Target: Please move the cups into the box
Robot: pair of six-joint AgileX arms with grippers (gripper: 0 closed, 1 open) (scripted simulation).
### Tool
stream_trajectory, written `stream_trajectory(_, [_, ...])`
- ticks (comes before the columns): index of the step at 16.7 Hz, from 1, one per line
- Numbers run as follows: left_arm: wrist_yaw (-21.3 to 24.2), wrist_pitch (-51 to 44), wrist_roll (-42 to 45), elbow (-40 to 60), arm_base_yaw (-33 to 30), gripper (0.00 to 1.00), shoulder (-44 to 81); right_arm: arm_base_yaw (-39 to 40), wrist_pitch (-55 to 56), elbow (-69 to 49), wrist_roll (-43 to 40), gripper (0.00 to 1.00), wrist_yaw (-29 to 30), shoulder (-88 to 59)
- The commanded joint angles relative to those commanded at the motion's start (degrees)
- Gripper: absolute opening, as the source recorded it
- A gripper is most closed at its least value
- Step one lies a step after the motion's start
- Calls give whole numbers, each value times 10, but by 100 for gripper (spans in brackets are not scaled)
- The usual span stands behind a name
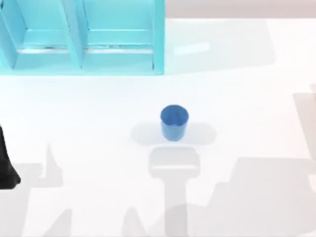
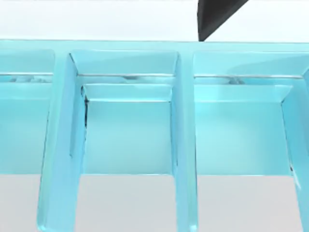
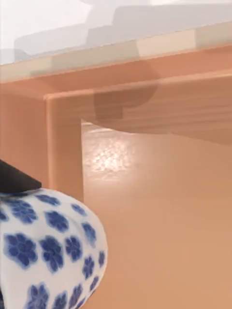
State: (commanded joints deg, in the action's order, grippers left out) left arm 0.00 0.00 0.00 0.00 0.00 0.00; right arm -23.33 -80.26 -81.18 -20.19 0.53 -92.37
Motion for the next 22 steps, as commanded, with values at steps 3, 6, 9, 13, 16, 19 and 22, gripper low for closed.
stream_trajectory(3, [0, 0, 0, 0, 0, 100, 0, -74, -2, 24, -94, 0, -2, 34])
stream_trajectory(6, [0, 0, 0, 0, 0, 100, 0, -108, -2, 36, -134, 0, -3, 50])
stream_trajectory(9, [0, 0, 0, 0, 0, 100, 0, -109, -2, 36, -135, 0, -3, 51])
stream_trajectory(13, [0, 0, 0, 0, 0, 100, 0, -106, 8, 44, -134, 0, -3, 47])
stream_trajectory(16, [0, 0, 0, 0, 0, 100, 0, -106, 58, 96, -133, 0, -1, 46])
stream_trajectory(19, [0, 0, 0, 0, 0, 100, 0, -108, 125, 156, -132, 0, -2, 44])
stream_trajectory(22, [0, 0, 0, 0, 0, 100, 0, -107, 146, 178, -133, 0, -3, 44])
